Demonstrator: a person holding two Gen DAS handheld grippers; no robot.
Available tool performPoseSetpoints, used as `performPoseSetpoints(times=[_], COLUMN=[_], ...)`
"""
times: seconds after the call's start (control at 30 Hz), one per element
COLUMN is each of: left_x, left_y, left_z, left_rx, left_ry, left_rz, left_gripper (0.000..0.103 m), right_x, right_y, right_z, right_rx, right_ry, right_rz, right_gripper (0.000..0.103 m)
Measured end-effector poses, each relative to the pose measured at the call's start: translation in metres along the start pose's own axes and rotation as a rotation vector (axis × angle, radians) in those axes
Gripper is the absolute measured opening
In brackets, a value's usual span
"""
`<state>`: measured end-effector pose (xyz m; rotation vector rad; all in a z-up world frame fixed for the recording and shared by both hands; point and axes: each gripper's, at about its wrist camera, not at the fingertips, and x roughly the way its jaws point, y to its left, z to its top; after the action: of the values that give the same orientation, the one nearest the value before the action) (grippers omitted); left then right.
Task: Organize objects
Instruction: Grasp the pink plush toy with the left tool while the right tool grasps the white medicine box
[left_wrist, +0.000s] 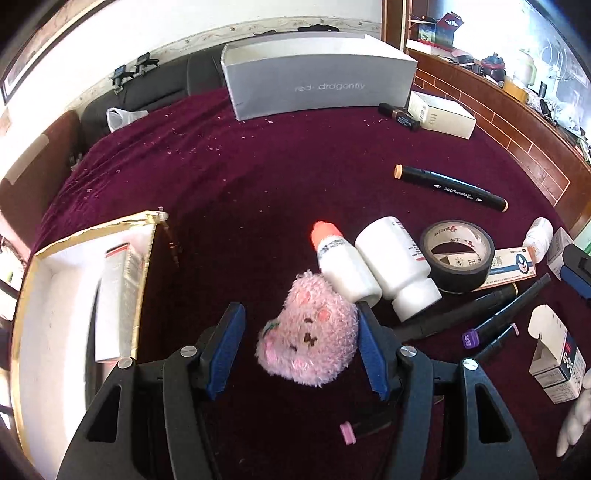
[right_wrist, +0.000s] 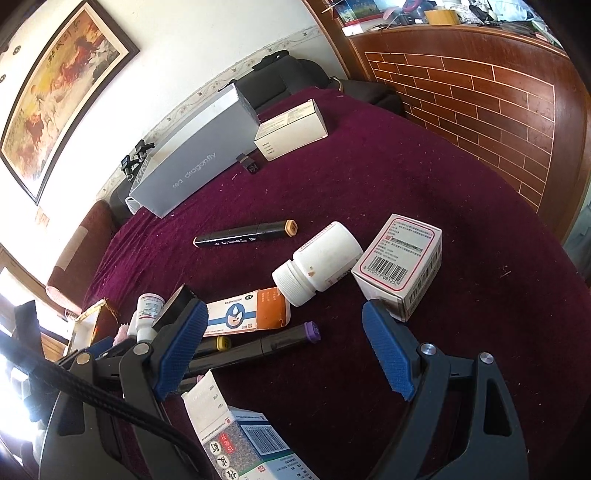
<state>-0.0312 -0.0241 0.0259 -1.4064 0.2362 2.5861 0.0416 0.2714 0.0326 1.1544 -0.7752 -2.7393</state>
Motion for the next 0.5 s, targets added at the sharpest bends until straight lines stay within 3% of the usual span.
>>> performPoseSetpoints(times=[0.1, 0.5], left_x=[0.008, -0.056], left_y=[0.005, 0.018], left_z=[0.000, -0.020], left_rx=[-0.020, -0.048], left_ry=[0.036, -0.074], left_rz=[-0.056, -0.167], left_gripper=[0.037, 0.036], right_x=[0.000, 0.005], right_y=[0.002, -0.002], right_z=[0.000, 0.000], right_rx=[-0.014, -0.015], right_ry=[-0.004, 0.014], right_rz=[-0.009, -0.028], right_gripper=[0.086, 0.086])
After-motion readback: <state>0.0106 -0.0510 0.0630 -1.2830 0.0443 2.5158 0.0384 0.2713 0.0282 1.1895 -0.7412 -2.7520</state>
